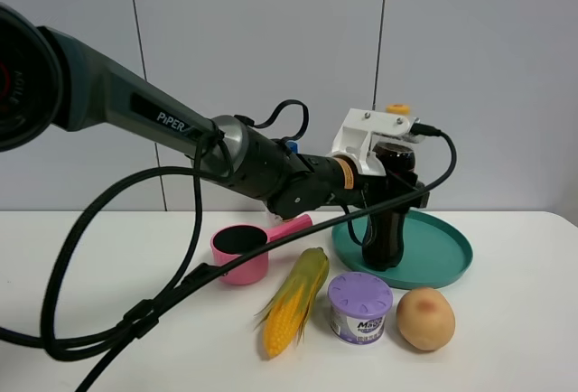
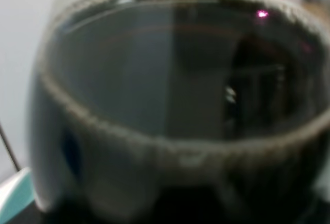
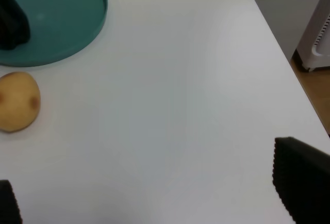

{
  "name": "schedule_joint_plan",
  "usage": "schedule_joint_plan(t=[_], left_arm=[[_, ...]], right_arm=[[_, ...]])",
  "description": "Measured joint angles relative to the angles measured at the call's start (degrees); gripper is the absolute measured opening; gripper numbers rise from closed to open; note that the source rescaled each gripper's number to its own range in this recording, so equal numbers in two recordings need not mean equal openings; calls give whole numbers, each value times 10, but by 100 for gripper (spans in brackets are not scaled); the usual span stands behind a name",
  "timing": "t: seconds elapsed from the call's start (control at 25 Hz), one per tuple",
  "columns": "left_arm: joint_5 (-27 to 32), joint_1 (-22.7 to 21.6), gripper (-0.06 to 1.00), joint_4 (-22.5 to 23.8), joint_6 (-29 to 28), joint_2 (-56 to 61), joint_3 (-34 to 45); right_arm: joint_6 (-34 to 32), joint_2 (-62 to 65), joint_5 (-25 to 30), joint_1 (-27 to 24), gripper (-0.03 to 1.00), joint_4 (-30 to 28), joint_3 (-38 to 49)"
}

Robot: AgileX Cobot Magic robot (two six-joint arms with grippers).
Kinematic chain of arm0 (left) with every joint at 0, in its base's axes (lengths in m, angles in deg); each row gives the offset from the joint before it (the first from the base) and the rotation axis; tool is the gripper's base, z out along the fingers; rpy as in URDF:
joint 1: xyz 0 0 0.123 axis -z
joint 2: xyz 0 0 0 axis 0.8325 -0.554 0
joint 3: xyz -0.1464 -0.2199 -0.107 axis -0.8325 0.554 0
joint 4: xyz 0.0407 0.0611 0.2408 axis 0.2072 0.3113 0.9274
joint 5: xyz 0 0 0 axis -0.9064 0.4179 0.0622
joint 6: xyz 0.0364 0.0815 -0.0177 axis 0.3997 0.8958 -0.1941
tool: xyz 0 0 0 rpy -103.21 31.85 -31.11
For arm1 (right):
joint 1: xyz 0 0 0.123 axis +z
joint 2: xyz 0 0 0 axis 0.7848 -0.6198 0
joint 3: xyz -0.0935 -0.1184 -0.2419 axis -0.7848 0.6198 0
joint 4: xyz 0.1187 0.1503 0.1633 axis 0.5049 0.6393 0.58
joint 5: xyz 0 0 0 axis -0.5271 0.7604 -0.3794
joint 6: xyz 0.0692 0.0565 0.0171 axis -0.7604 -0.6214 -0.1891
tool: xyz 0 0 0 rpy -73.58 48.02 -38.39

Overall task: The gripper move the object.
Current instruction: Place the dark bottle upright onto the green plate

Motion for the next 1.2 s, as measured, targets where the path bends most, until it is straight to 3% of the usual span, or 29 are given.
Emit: schedule_joint_plan(t=[0.08,0.12,0.28,0.36,0.72,1.2], left_arm=[[-14,0,56,0,-9,5,-1],[-19,0,64,0,-21,5,-1],[-39,-1,88,0,-50,5,-1],[-48,-1,95,0,-54,5,-1],[-48,-1,98,0,-54,7,-1],[31,-16,98,13,3,88,-1]], right_arm=[[0,0,0,0,100,0,0],[0,0,0,0,100,0,0],[0,0,0,0,100,0,0],[0,0,0,0,100,0,0],[0,0,0,0,100,0,0],[0,0,0,0,100,0,0]])
